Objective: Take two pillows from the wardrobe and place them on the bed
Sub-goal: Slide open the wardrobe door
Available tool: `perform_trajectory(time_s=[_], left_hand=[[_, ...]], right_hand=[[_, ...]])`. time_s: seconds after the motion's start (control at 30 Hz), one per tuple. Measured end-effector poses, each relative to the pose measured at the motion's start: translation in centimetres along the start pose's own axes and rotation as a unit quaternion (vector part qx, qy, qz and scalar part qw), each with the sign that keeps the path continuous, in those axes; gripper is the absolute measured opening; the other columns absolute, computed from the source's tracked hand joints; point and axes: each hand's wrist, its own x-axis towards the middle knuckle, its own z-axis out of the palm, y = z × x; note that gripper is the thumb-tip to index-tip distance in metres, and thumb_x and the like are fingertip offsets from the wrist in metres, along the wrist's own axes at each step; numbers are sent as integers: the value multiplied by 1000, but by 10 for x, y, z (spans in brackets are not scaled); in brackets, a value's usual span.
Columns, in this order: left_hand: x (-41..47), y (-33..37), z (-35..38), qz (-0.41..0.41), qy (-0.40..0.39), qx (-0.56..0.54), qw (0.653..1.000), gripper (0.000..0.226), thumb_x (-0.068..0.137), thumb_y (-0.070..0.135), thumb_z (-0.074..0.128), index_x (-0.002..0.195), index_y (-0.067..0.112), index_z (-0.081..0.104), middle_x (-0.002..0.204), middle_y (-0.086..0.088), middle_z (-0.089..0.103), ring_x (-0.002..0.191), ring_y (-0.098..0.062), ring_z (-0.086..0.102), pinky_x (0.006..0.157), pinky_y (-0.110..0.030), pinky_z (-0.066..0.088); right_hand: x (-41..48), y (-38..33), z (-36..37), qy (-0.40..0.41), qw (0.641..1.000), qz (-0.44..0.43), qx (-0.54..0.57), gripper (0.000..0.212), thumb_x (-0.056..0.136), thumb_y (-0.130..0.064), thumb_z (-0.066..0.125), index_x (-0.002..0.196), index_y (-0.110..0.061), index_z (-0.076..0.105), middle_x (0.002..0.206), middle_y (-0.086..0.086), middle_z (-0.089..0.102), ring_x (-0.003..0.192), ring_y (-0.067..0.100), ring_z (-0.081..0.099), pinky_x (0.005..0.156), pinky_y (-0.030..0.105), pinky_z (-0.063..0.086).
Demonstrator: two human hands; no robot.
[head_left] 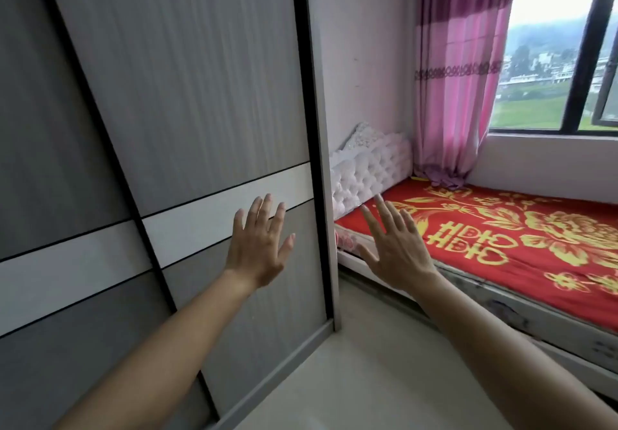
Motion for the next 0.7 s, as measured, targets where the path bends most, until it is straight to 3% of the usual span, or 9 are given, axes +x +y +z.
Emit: perform_trajectory(time_s=[0.27, 0.4, 0.7], left_hand=[[110, -20, 134, 0, 17, -12, 1000, 66, 96, 52, 33, 152, 17, 30, 162, -17, 18, 151, -33, 14, 117, -57, 23], [183, -51, 203, -38, -11, -33, 999, 68, 96, 54, 29, 153, 18, 25, 163, -17, 14, 152, -32, 10, 119, -57, 19], [338, -123, 293, -67, 4, -24, 997, 68, 95, 52, 26, 152, 16, 28, 162, -19, 14, 151, -35, 9, 119, -59, 18]], right_hand=[[118, 40, 125, -24, 999, 10, 24, 72, 99, -59, 30, 158, -23, 10, 167, 11, 1, 153, 27, 9, 124, 48, 18], [200, 51, 193, -75, 996, 1, 41, 72, 98, -61, 28, 157, -25, 8, 167, 10, -1, 154, 26, 9, 124, 46, 17], [370, 77, 285, -88, 989, 7, 116, 75, 98, -64, 29, 157, -24, 5, 167, 8, 3, 153, 26, 14, 121, 44, 23]])
